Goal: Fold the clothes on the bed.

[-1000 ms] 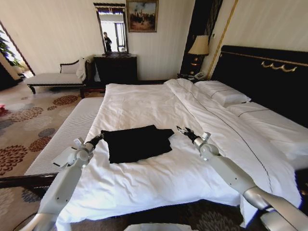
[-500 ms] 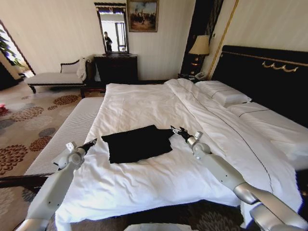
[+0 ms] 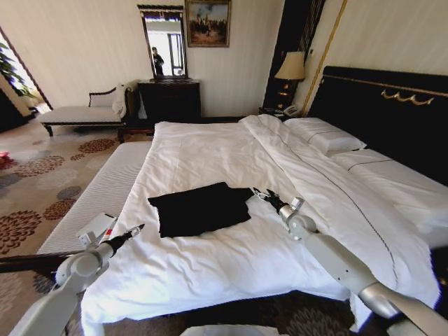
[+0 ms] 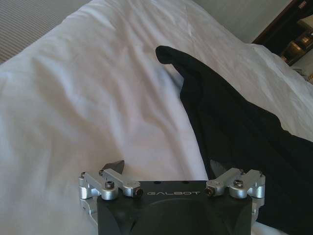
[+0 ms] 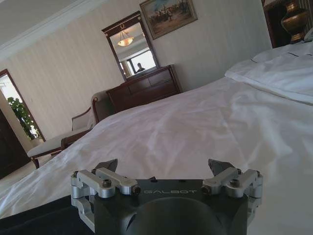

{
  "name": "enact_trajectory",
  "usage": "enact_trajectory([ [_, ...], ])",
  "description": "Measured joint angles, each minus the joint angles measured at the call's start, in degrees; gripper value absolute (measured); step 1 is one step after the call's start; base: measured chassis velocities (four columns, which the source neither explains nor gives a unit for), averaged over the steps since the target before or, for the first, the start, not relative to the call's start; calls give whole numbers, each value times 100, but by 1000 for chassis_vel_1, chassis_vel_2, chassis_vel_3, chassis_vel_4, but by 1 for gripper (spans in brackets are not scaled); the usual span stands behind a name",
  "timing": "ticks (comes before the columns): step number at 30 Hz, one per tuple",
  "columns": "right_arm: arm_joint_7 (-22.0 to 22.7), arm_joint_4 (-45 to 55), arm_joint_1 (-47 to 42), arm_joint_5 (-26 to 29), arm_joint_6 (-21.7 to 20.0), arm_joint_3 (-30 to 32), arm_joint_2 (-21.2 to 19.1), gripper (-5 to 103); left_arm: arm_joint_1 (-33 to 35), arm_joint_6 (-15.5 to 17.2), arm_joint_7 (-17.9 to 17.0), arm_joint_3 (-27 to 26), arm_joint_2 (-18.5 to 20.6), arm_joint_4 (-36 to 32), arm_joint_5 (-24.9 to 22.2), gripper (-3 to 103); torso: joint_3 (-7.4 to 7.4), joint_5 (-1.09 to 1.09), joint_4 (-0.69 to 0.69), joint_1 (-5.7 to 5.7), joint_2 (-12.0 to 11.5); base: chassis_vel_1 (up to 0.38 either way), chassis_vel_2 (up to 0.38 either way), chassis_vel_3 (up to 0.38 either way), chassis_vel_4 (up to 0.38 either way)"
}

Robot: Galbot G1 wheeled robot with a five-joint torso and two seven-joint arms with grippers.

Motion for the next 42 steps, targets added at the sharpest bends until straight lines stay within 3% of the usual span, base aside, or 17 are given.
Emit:
enact_trajectory([
  [9, 87, 44, -198, 12, 47, 88, -45, 100, -445, -56, 13, 201, -503, -191, -244, 100, 1, 1, 2, 1, -1, 0, 0, 0, 0],
  [19, 158, -25, -195, -21, 53, 46, 3, 100, -799, -103, 84, 470, -868, 45, -118, 100, 1, 0, 3, 1, -1, 0, 0, 0, 0],
  [27, 225, -69, -172, -69, 53, -1, 97, 100, -970, -166, 185, 595, -886, 642, 146, 100, 1, 0, 2, 2, -1, 0, 0, 0, 0],
  [38, 282, -67, -230, -93, 58, 20, 103, 100, -1032, -190, 243, 650, -893, 676, 163, 101, 1, 0, 3, 2, -1, 0, 0, 0, 0],
  [42, 283, -57, -263, -93, 67, 41, 75, 100, -1052, -210, 268, 727, -971, 660, 225, 96, 1, 1, 2, 1, -1, 0, 0, 0, 0],
])
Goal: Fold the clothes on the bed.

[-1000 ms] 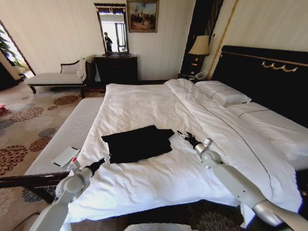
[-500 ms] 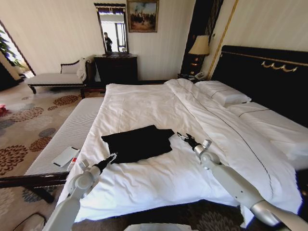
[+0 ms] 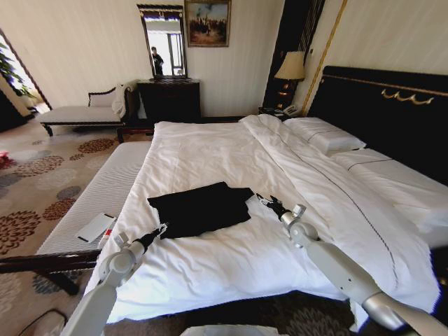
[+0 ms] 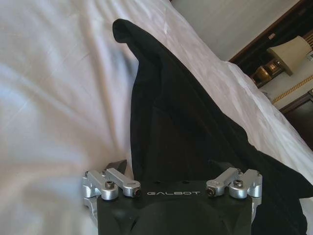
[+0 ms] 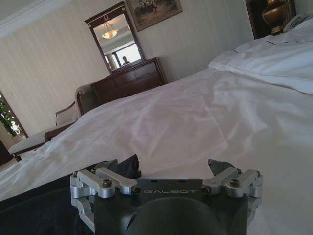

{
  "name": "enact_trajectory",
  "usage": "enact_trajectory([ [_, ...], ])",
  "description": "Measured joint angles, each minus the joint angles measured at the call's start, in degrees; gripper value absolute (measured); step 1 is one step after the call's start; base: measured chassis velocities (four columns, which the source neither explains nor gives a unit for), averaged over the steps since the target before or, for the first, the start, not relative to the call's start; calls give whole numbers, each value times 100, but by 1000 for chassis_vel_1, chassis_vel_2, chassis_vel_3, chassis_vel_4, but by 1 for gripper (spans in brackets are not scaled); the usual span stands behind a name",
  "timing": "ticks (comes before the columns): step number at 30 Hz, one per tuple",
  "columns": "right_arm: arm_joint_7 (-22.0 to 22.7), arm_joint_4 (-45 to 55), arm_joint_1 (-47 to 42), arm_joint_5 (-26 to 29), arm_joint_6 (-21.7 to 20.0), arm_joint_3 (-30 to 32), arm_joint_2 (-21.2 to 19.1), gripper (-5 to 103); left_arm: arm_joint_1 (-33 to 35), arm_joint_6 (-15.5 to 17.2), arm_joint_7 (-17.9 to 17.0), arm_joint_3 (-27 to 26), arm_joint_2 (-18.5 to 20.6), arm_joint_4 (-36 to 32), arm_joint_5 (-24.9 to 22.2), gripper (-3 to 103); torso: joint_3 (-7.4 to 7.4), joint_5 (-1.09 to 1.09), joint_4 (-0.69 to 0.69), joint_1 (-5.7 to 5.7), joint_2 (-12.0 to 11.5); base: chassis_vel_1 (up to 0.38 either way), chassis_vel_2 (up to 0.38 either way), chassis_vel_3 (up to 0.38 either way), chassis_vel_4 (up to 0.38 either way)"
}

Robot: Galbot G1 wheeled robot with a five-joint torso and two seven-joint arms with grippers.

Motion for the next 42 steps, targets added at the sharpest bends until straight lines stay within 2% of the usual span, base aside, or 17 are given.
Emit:
enact_trajectory([
  [3, 0, 14, -14, 1, 9, 11, -28, 100, 54, -20, 40, 41, -47, -62, 76, 80, 0, 0, 0, 0, 0, 0, 0, 0, 0],
  [4, 0, 14, -14, 1, 9, 11, -28, 100, 54, -20, 40, 41, -47, -62, 76, 80, 0, 0, 0, 0, 0, 0, 0, 0, 0],
  [6, 0, 14, -10, 4, 12, 15, -39, 100, 120, -43, 70, 45, -49, -117, 108, 68, 0, 0, 0, 0, 0, 0, 0, 0, 0],
  [9, 1, 11, 3, 7, 14, 15, -41, 100, 176, -74, 95, 41, -44, -166, 129, 63, 0, -1, 0, 0, 0, 0, 0, 0, 0],
  [13, 8, 13, 10, 9, 18, 16, -38, 100, 280, -162, 134, 11, -27, -284, 192, 42, 0, -1, 0, 0, 0, 0, 0, 0, 0],
  [14, 8, 13, 10, 9, 18, 16, -38, 100, 280, -162, 134, 11, -27, -284, 192, 42, 0, -1, 0, 0, 0, 0, 0, 0, 0],
  [16, 10, 14, -8, 4, 29, 16, -28, 100, 328, -215, 158, 1, -26, -326, 258, 30, 0, -1, 0, 0, 0, 0, 0, 0, 0],
  [19, 17, 15, -36, -2, 45, 22, -21, 100, 380, -240, 167, -10, -26, -372, 291, 25, 0, -1, 0, 0, 1, 0, 0, 0, 0],
  [22, 23, 27, -74, -12, 64, 45, -20, 100, 505, -247, 163, -39, -16, -499, 300, 10, 0, -1, 0, 0, 0, 0, 0, 0, 0],
  [24, 24, 30, -87, -13, 67, 59, -22, 100, 575, -247, 153, -56, 8, -572, 300, 10, 0, -1, 0, 0, 0, 0, 0, 0, 0],
  [26, 31, 31, -102, -14, 72, 89, -32, 100, 759, -251, 114, -122, 102, -762, 265, 2, 0, -1, -1, 0, 0, 0, 0, 0, 0],
  [30, 41, 32, -107, -15, 82, 140, -57, 100, 1077, -259, 45, -353, 344, -1100, -15, 1, 0, -1, 0, 0, 0, 0, 0, 0, 0],
  [34, 60, 38, -115, -14, 89, 201, -64, 100, 1706, -266, 21, -931, 760, -1649, -343, 1, 0, -2, -2, 0, 0, 0, 0, 0, 0],
  [35, 60, 38, -115, -14, 89, 201, -64, 100, 1706, -266, 21, -931, 760, -1649, -343, 1, 0, -2, -2, 0, 0, 0, 0, 0, 0],
  [39, 63, 46, -101, -10, 92, 225, -46, 100, 2671, -303, 71, -1661, 1116, -2101, -451, 1, -1, 2, 2, 0, 0, 0, 0, 0, 0],
  [42, 63, 30, -79, -10, 93, 226, -12, 100, 2954, -342, 117, -1831, 1155, -2098, -372, 1, -1, -1, 3, -1, 1, 0, 0, 0, 0],
])
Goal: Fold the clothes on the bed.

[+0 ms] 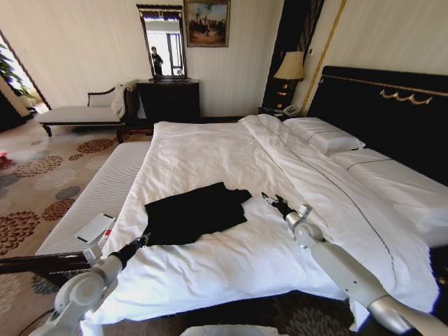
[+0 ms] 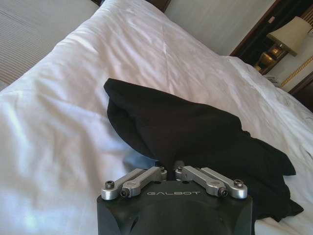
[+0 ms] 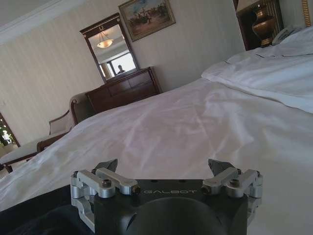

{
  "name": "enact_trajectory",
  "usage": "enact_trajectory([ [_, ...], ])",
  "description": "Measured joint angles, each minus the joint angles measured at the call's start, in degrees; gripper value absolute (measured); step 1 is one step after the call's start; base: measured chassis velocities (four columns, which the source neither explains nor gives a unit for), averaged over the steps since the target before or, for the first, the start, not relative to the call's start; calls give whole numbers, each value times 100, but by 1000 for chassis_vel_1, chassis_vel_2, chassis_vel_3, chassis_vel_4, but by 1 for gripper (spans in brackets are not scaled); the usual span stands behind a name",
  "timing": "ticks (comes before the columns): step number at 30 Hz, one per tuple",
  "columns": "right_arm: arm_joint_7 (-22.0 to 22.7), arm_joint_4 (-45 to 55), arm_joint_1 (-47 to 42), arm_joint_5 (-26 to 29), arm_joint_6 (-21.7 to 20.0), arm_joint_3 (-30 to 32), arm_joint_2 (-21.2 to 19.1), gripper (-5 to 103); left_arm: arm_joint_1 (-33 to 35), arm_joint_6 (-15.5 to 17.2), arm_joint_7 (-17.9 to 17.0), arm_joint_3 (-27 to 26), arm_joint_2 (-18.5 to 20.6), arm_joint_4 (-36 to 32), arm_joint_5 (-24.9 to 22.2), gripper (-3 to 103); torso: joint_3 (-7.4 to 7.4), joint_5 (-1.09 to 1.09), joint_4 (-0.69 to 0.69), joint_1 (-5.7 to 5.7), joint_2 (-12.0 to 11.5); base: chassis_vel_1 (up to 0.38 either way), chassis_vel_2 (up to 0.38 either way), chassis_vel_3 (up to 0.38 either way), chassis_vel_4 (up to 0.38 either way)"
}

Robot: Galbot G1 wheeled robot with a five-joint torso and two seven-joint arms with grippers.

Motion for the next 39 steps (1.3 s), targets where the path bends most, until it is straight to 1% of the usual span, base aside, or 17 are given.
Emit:
enact_trajectory([
  [5, 11, 28, -3, -1, 3, -17, 33, 100, -79, -43, -4, 136, -179, 193, 290, 1, 1, -2, -3, 1, 0, 0, 0, 0, 0],
  [11, -33, -25, 50, 7, 33, -34, -7, 100, -144, -44, -29, 195, -180, 295, 543, -1, 1, 1, -7, 0, 0, 0, 0, 0, 0],
  [13, -76, -90, 251, 109, 34, -140, -3, 100, -183, -45, -48, 244, -184, 357, 837, 8, 1, -1, -7, 0, 0, 0, 0, 0, 0],
  [15, -86, -105, 414, 193, 4, -221, 9, 100, -187, -55, -44, 259, -193, 371, 1024, 8, 1, -1, -4, 0, 0, 0, 0, 0, 0],
  [19, -85, -176, 981, 473, -188, -548, 126, 100, -111, 12, 0, 90, -182, 307, 1520, 30, 1, -1, -2, 1, 0, 0, 0, 0, 0],
  [20, -85, -176, 981, 473, -188, -548, 126, 100, -111, 12, 0, 90, -182, 307, 1520, 30, 1, -1, -2, 1, 0, 0, 0, 0, 0],
  [24, -47, -292, 1294, 490, -283, -823, 299, 100, 217, 237, 219, -225, -124, 119, 2185, 46, 1, 0, 0, 1, 0, 0, 0, 0, 0],
  [25, -47, -292, 1294, 490, -283, -823, 299, 100, 217, 237, 219, -225, -124, 119, 2185, 46, 1, 0, 0, 1, 0, 0, 0, 0, 0],
  [26, -29, -300, 1311, 487, -292, -854, 324, 100, 265, 260, 295, -284, -140, 36, 2178, 52, 1, -1, 0, 1, 0, 0, 0, 0, 0],
  [28, -3, -320, 1310, 450, -311, -893, 364, 100, 165, 352, 427, -444, -239, -173, 1689, 62, 1, 1, 0, 1, 0, 0, 0, 0, 0],
  [29, -3, -320, 1310, 450, -311, -893, 364, 100, 165, 352, 427, -444, -239, -173, 1689, 62, 1, 1, 0, 1, 0, 0, 0, 0, 0],
  [31, 25, -345, 1278, 393, -327, -900, 378, 100, -353, 437, 420, -525, -338, -157, 909, 74, 0, 1, -5, 0, 0, 0, 0, 0, 0],
  [32, 51, -347, 1255, 375, -329, -896, 378, 100, -655, 484, 339, -493, -363, -11, 637, 74, 1, 3, -7, 0, 0, 0, 0, 0, 0],
  [33, 70, -347, 1239, 370, -331, -887, 376, 100, -914, 530, 299, -431, -385, 143, 463, 79, 1, 3, -6, 0, 0, 0, 0, 0, 0],
  [34, 70, -347, 1239, 370, -331, -887, 376, 100, -914, 530, 299, -431, -385, 143, 463, 79, 1, 3, -6, 0, 0, 0, 0, 0, 0],
  [38, 151, -232, 1088, 363, -331, -810, 260, 100, -2309, 831, 116, 66, -582, 1359, 118, 98, 2, -2, -2, 2, -1, 0, 0, 0, 0],
  [39, 151, -232, 1088, 363, -331, -810, 260, 100, -2309, 831, 116, 66, -582, 1359, 118, 98, 2, -2, -2, 2, -1, 0, 0, 0, 0],
])
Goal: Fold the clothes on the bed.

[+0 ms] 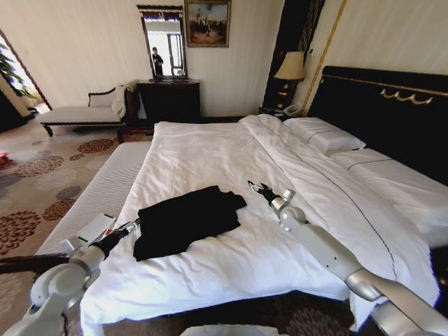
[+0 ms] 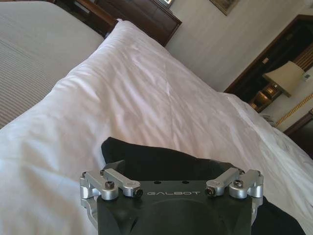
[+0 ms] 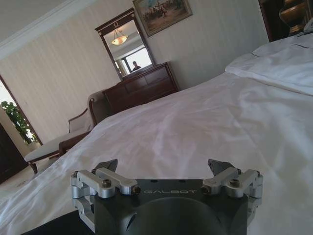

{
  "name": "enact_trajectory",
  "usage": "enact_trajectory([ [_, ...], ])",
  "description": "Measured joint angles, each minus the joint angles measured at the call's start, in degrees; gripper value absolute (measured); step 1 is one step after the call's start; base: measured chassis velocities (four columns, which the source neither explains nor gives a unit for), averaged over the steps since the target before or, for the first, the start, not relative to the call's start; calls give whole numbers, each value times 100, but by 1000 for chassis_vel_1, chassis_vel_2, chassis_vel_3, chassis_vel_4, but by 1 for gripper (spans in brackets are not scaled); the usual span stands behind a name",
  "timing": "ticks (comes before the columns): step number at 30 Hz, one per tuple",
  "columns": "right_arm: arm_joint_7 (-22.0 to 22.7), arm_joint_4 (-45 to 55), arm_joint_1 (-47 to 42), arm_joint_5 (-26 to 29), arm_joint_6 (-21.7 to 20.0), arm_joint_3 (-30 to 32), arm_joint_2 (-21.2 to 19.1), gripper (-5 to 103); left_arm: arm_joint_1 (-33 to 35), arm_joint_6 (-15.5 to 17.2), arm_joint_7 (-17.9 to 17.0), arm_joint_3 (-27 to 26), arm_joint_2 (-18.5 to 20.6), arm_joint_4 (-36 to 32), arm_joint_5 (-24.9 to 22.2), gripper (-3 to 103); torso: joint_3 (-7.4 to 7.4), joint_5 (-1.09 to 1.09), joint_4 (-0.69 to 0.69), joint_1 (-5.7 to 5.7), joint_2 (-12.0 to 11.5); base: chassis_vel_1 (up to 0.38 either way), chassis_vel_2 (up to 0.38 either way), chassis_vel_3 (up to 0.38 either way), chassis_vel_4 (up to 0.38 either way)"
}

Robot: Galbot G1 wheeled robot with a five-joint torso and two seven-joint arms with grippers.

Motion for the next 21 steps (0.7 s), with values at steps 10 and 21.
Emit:
enact_trajectory([
  [10, 102, 51, -160, -78, 16, 102, -198, 100, -1333, 103, 254, 404, -54, 1654, 60, 100, 0, 2, 1, 0, 0, 0, 0, 0, 0],
  [21, 234, 36, -171, -131, 22, 105, -158, 100, -1751, 63, 365, 739, -228, 2287, 294, 100, -1, 2, 1, -1, 0, 0, 0, 0, 0],
])
